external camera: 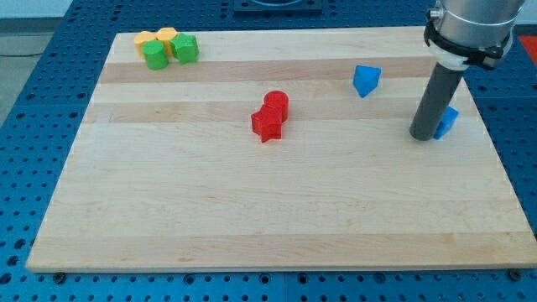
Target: Push the blue triangle right and down
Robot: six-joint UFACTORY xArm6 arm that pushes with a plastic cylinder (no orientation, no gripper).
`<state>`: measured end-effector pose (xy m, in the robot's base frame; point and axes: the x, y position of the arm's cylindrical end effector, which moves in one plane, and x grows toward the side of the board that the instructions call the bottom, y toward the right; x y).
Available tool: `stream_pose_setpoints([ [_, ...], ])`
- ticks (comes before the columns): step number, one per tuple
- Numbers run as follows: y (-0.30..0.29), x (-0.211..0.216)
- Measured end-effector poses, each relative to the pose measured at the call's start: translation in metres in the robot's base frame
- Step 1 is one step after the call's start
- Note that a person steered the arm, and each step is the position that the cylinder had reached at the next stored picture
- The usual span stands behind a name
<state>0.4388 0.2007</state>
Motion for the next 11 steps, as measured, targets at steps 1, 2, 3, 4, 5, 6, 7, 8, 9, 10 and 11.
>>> stream_pose_setpoints([
  [1, -0.034, -0.010],
  [2, -0.069, -0.038],
  [3, -0.098, -0.072],
  [4, -0.104, -0.102],
  [5, -0.081, -0.114],
  [6, -0.043, -0.114],
  [7, -0.024, -0.116],
  [8, -0.017, -0.131],
  [9, 0.002, -0.131],
  [10, 0.010, -0.126],
  [11, 0.010, -0.115],
])
